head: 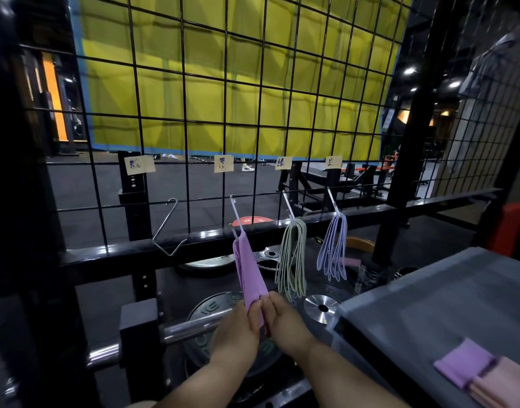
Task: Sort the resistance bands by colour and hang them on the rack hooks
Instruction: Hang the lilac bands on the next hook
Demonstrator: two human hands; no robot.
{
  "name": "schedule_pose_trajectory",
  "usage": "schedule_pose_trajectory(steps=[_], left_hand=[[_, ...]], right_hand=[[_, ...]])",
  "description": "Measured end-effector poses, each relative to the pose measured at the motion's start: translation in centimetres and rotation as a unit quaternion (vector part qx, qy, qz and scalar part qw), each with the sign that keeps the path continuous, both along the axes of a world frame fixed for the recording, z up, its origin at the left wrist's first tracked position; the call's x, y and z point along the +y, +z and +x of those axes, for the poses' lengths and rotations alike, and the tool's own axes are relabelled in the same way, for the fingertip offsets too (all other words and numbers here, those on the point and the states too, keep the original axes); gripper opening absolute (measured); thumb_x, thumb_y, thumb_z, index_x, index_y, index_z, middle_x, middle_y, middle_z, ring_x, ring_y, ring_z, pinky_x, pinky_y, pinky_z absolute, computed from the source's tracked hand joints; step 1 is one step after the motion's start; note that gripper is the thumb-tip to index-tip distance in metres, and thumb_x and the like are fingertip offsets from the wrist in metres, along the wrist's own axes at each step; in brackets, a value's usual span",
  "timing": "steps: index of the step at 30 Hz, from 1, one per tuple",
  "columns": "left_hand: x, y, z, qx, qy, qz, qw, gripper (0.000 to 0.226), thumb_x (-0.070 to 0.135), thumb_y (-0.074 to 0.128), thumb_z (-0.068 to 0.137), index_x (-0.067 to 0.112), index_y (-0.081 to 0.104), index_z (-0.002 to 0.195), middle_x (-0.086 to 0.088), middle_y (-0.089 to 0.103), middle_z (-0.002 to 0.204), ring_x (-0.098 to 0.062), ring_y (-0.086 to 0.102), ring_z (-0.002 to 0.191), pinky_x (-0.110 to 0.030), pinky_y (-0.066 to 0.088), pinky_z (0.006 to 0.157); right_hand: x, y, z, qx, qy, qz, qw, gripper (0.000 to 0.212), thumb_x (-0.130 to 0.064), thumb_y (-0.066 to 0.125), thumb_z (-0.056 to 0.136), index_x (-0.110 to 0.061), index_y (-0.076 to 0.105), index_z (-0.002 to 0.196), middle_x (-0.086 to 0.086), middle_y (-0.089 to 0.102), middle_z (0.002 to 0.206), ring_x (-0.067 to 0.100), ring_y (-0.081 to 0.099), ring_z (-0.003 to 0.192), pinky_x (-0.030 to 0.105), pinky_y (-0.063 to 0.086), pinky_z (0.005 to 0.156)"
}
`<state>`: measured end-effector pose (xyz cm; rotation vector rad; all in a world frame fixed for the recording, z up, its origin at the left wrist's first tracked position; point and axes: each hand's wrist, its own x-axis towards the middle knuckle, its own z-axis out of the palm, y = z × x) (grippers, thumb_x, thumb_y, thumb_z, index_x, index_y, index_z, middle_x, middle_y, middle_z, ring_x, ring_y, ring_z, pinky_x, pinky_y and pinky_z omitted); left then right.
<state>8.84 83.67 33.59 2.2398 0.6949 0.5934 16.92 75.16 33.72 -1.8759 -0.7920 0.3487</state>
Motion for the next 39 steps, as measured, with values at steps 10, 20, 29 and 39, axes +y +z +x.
schedule_pose_trajectory(steps=[10,20,29,39], left_hand=[[-0.7,-1.7,-0.3,-0.011,-0.011,-0.047,0.999,0.04,0.046,0.032,0.1,0.017,0.059,0.107,-0.009,0.066,0.103,-0.029,0.06,0.099,-0.032,0.043,0.079],[-1.5,-3.9,0.7,0.046,-0.064,-0.043,0.996,0.035,0.044,0.033,0.101,0.021,0.059,0.104,-0.003,0.064,0.109,-0.025,0.058,0.107,-0.033,0.043,0.087],[-5.1,-2.7,4.4,0.058,-0.121,-0.048,0.99,0.037,0.046,0.032,0.101,0.023,0.056,0.086,-0.001,0.063,0.092,-0.019,0.059,0.092,-0.032,0.043,0.082],[-13.7,-3.2,10.7,0.128,-0.211,0.008,0.969,0.045,0.045,0.027,0.102,0.017,0.056,0.123,-0.012,0.062,0.121,-0.03,0.056,0.114,-0.033,0.044,0.092]], right_hand=[[-1.1,-0.4,-0.2,-0.002,0.005,-0.008,1.0,0.021,-0.028,0.043,0.102,-0.014,0.051,0.089,0.001,0.053,0.07,0.012,0.048,0.061,0.026,0.042,0.063],[-2.9,-0.6,0.8,-0.027,-0.041,-0.088,0.995,0.025,-0.029,0.044,0.1,-0.015,0.057,0.084,0.001,0.056,0.078,0.016,0.052,0.077,0.025,0.039,0.072],[-7.5,-0.9,3.5,-0.007,-0.109,-0.117,0.987,0.03,-0.039,0.041,0.101,-0.023,0.06,0.082,0.001,0.06,0.084,0.017,0.055,0.083,0.033,0.045,0.087],[-17.2,-1.3,7.8,-0.006,-0.227,-0.18,0.957,0.034,-0.033,0.041,0.101,-0.02,0.057,0.074,0.01,0.066,0.088,0.023,0.057,0.084,0.031,0.042,0.076]])
